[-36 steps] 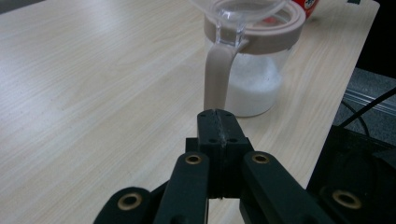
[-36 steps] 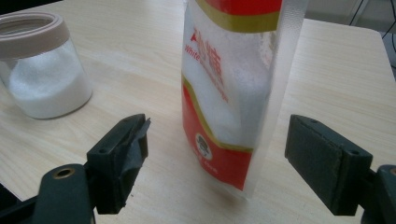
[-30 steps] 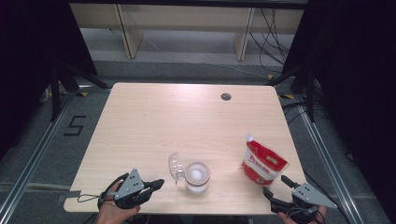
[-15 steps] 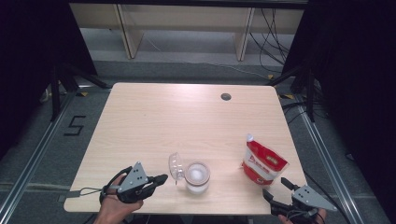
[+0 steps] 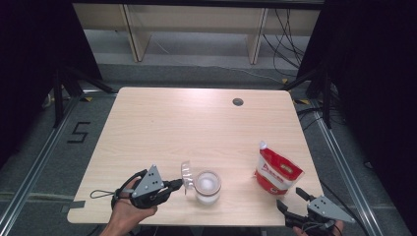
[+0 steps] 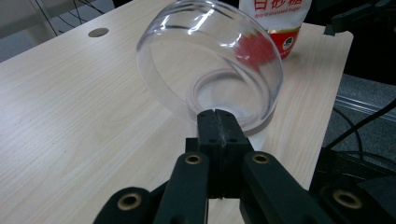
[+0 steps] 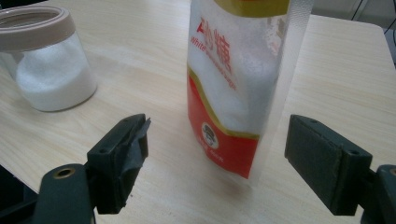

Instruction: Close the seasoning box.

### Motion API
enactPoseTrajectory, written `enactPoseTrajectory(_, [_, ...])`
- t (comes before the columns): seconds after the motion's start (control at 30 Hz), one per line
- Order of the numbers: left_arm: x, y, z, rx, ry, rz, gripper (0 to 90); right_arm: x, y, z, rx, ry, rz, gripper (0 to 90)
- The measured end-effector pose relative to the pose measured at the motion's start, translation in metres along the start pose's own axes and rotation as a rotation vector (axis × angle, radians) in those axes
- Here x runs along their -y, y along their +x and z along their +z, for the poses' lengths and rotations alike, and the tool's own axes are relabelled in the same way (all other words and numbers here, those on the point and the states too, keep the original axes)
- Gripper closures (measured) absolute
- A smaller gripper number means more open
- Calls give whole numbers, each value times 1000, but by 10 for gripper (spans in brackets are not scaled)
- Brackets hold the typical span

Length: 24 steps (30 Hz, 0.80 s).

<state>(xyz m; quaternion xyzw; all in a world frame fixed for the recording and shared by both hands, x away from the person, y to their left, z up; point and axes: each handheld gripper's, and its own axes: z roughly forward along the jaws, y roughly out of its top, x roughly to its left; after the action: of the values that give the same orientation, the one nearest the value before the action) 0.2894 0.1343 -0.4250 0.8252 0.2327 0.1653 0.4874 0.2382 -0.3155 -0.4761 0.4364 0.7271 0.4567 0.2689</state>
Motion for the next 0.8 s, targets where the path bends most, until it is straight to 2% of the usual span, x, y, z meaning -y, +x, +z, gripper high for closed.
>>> enactPoseTrajectory(0.03, [0,-1,1,1,-3,-15,895,0,0,0,-2,-1,-1,223])
enactPoseTrajectory(0.1, [-1,-2,3,4,-10,-5,895,0,0,0,-2,1,-2,223])
enactPoseTrajectory(0.13, [-2,-2,3,9,1,6,895,0,0,0,-2,1,-1,223])
enactPoseTrajectory(0.17, [-2,-4,5,10,-1,-4,895,0,0,0,-7,1,4,223])
enactPoseTrajectory(0.23, [-3,-5,7,17,0,16,895,0,0,0,-14,1,4,224])
enactPoseTrajectory(0.37, [-3,-9,9,25,-6,-6,895,0,0,0,0,0,-5,224])
enactPoseTrajectory(0.43, [-4,-8,9,29,-7,17,895,0,0,-1,-1,0,-4,225])
enactPoseTrajectory(0.5, [-3,-9,9,27,-10,-6,894,0,0,-1,-1,0,-5,226])
enactPoseTrajectory(0.6, [-1,-8,8,26,-10,-12,892,0,0,0,-8,3,-1,226])
enactPoseTrajectory(0.63, [0,-6,6,27,-11,-2,889,0,0,0,-7,2,-3,227])
enactPoseTrajectory(0.67, [1,-7,5,27,-8,-20,878,0,0,0,-7,0,-10,227])
enactPoseTrajectory(0.7, [3,-5,4,31,-10,-12,867,0,0,0,-7,2,-4,227])
enactPoseTrajectory(0.8, [8,-3,-1,26,-15,-38,797,0,0,-1,-8,1,-3,227])
